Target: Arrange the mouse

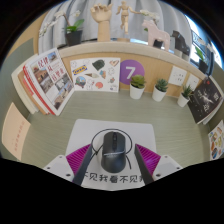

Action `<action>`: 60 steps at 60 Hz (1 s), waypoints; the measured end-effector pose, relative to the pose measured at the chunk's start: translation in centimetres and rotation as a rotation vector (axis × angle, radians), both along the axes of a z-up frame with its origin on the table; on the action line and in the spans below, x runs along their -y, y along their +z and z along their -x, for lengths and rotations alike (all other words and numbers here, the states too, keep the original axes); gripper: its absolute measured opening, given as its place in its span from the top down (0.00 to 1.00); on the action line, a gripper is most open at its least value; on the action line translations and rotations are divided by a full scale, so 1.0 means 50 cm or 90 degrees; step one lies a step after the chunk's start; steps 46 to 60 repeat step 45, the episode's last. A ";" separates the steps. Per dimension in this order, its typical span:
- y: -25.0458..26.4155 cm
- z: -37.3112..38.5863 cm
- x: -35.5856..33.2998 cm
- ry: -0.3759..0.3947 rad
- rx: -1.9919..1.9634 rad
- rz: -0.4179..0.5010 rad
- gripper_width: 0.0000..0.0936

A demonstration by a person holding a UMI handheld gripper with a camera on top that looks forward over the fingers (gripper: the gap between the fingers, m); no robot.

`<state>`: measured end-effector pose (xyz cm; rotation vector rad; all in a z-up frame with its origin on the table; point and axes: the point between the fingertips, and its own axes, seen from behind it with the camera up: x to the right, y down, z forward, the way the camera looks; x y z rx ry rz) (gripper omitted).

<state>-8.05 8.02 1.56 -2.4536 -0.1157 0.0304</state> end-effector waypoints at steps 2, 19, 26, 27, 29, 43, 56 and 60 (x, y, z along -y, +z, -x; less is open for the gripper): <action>0.030 0.008 0.008 0.000 -0.009 -0.010 0.09; 0.301 0.020 0.134 -0.042 0.002 -0.116 0.09; 0.343 0.040 0.197 -0.066 -0.006 -0.134 0.09; 0.347 0.044 0.206 -0.068 -0.008 -0.136 0.09; 0.353 0.052 0.223 -0.071 -0.012 -0.141 0.10; 0.356 0.095 0.328 -0.083 -0.001 -0.149 0.09; 0.352 0.094 0.339 -0.082 0.005 -0.148 0.09; 0.352 0.094 0.339 -0.082 0.005 -0.148 0.09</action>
